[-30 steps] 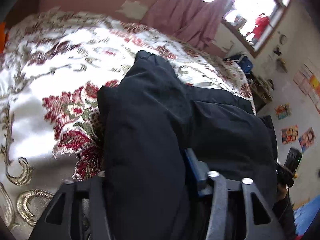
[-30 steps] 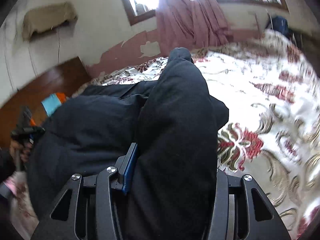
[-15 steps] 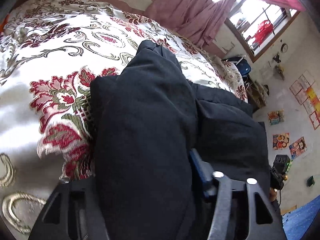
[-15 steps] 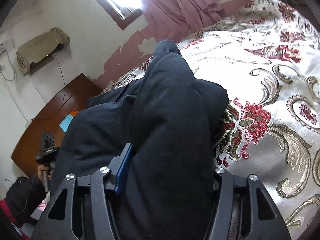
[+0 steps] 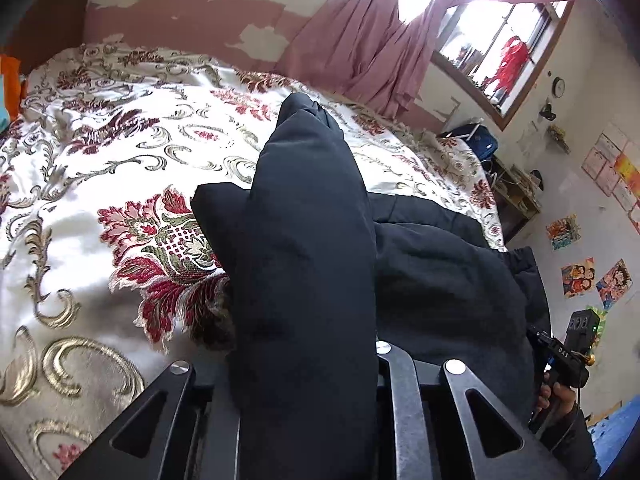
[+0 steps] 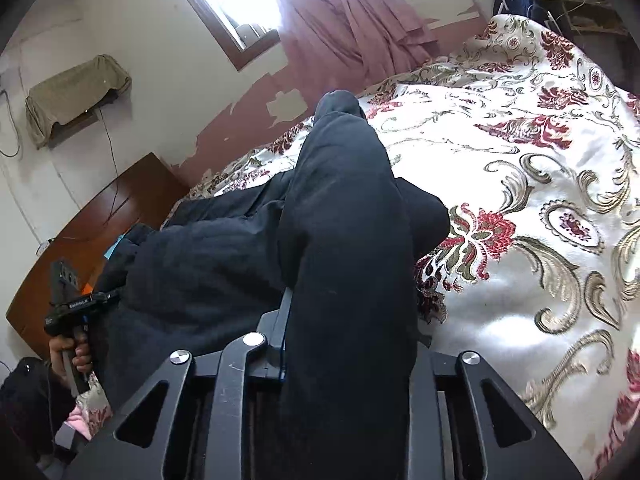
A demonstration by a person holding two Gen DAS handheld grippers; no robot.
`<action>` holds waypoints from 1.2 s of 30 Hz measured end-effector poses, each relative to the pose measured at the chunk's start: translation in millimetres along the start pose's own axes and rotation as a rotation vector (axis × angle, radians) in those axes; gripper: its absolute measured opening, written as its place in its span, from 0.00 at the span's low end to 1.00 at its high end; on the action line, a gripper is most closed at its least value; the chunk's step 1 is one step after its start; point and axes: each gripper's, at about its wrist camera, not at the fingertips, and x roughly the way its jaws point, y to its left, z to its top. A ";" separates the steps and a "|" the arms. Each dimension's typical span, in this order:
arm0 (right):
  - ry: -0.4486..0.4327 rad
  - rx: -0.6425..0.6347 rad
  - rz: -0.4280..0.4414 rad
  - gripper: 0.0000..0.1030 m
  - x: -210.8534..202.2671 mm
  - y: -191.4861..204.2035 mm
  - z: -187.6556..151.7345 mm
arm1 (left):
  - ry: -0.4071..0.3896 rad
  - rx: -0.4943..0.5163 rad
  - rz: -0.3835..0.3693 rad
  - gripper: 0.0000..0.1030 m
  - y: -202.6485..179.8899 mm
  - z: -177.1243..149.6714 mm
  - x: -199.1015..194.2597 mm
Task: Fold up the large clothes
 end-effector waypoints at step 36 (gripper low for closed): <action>0.109 -0.141 -0.207 0.35 3.4 121.5 -29.5 | -0.025 -0.241 0.099 0.48 91.6 -44.4 -73.1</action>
